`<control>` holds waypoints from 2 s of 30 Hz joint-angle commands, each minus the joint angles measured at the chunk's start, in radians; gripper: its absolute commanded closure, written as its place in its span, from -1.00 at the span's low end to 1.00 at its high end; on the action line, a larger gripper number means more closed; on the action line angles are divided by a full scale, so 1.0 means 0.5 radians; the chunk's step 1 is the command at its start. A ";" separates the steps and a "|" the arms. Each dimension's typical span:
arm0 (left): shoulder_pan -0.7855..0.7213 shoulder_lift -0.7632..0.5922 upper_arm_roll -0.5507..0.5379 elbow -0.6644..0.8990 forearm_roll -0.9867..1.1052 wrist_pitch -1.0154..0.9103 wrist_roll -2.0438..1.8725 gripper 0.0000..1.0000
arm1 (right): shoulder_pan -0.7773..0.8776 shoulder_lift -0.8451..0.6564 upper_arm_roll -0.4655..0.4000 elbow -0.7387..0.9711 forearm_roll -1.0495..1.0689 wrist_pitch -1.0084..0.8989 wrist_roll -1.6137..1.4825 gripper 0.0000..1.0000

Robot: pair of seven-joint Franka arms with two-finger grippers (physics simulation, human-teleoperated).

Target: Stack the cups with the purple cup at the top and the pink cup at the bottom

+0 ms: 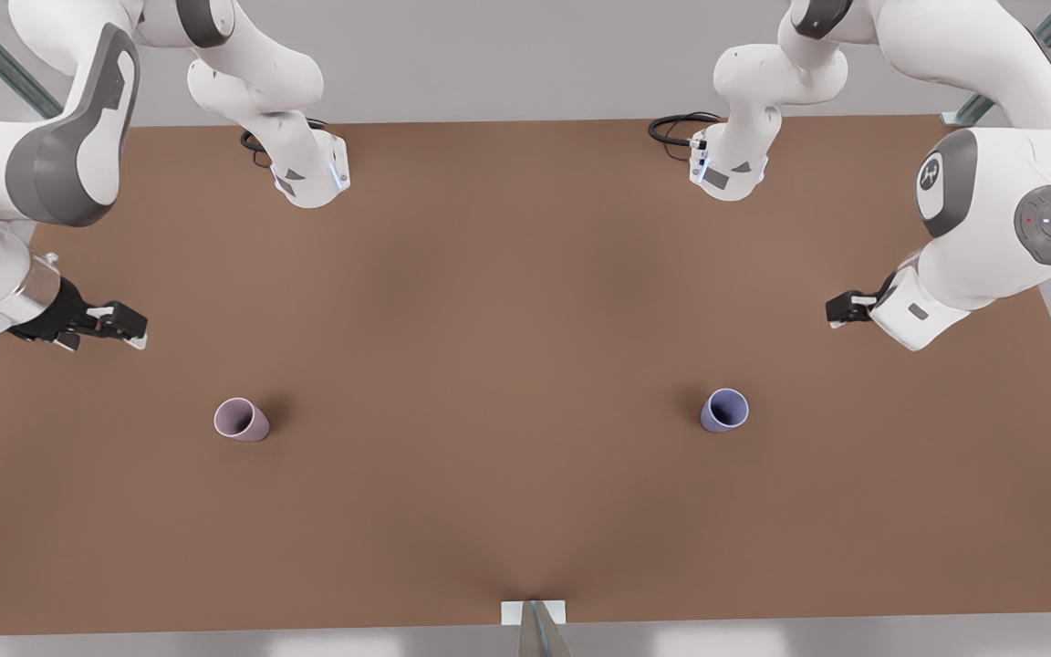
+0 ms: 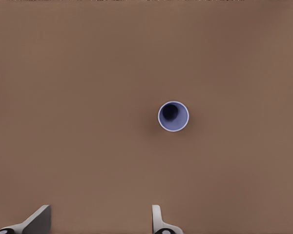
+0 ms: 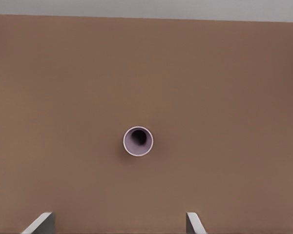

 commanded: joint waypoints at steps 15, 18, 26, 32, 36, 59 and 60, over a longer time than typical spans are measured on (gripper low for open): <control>-0.024 0.031 -0.004 -0.011 0.000 0.028 -0.004 -1.00 | -0.072 0.151 0.011 -0.824 0.052 0.904 -0.469 -1.00; -0.024 0.044 -0.004 -0.011 0.003 0.028 -0.004 -1.00 | -0.106 0.317 0.011 -0.824 0.052 1.073 -0.656 -1.00; -0.024 0.059 -0.004 -0.014 0.003 0.028 -0.004 -1.00 | -0.109 0.550 0.014 -0.959 0.061 1.453 -0.727 -1.00; -0.024 0.071 -0.004 -0.014 0.000 0.032 -0.004 -1.00 | -0.143 0.535 0.014 -1.229 0.064 1.748 -0.816 -1.00; -0.024 0.078 -0.004 -0.014 0.003 0.032 -0.004 -1.00 | -0.164 0.550 0.014 -1.220 0.064 1.757 -0.834 -1.00; -0.024 0.084 -0.004 -0.014 -0.006 0.028 -0.004 -1.00 | 0.394 0.351 0.309 -1.152 0.205 1.509 0.205 0.57; -0.024 0.084 -0.004 -0.014 -0.006 0.028 -0.004 -1.00 | 0.572 0.369 0.309 -1.051 0.300 1.509 0.484 0.57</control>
